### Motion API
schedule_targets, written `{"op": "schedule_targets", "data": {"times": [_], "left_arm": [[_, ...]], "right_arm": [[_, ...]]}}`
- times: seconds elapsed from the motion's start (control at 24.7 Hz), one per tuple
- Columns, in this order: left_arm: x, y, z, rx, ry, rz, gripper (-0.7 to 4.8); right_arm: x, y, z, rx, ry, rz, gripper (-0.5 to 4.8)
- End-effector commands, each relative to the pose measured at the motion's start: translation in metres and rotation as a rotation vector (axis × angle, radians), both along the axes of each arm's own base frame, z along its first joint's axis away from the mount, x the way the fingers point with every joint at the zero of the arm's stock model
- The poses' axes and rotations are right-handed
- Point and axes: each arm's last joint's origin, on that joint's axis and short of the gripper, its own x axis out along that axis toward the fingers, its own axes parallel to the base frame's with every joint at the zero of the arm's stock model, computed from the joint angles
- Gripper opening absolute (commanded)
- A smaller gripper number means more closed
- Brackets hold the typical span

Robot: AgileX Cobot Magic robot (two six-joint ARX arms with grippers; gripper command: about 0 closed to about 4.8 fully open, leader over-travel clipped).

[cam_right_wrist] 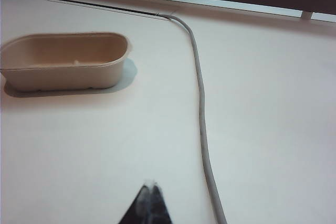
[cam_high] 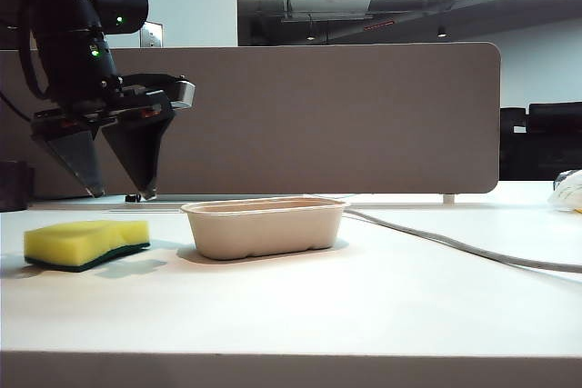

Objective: Take out the cleaning sponge from the paper lunch box and place it on the table.

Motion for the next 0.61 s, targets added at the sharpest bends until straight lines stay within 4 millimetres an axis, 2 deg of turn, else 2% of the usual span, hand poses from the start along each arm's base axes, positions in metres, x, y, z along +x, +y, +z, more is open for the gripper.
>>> {"op": "schedule_targets", "data": {"times": [0.04, 0.08, 0.12, 0.28, 0.45, 0.61], "left_arm": [[-0.006, 0.002, 0.011, -0.003, -0.016, -0.005, -0.01], [-0.008, 0.002, 0.015, -0.015, -0.025, -0.008, 0.16], [-0.010, 0.002, 0.021, -0.042, -0.040, -0.017, -0.08], [-0.024, 0.004, 0.053, -0.168, -0.147, 0.001, -0.05], [-0.052, 0.010, 0.095, -0.337, -0.328, 0.002, -0.05], [-0.087, 0.019, 0.116, -0.470, -0.471, 0.018, -0.05]], "right_arm": [[0.000, 0.000, 0.002, 0.009, -0.015, -0.002, -0.05], [0.000, 0.000, 0.002, 0.009, -0.015, -0.003, -0.05], [0.000, 0.000, 0.002, 0.008, -0.015, -0.005, -0.05], [0.001, -0.002, 0.003, 0.014, -0.025, -0.019, -0.05], [0.000, -0.006, 0.007, 0.036, -0.068, -0.054, -0.05], [-0.001, -0.010, 0.010, 0.052, -0.103, -0.082, -0.05]]}}
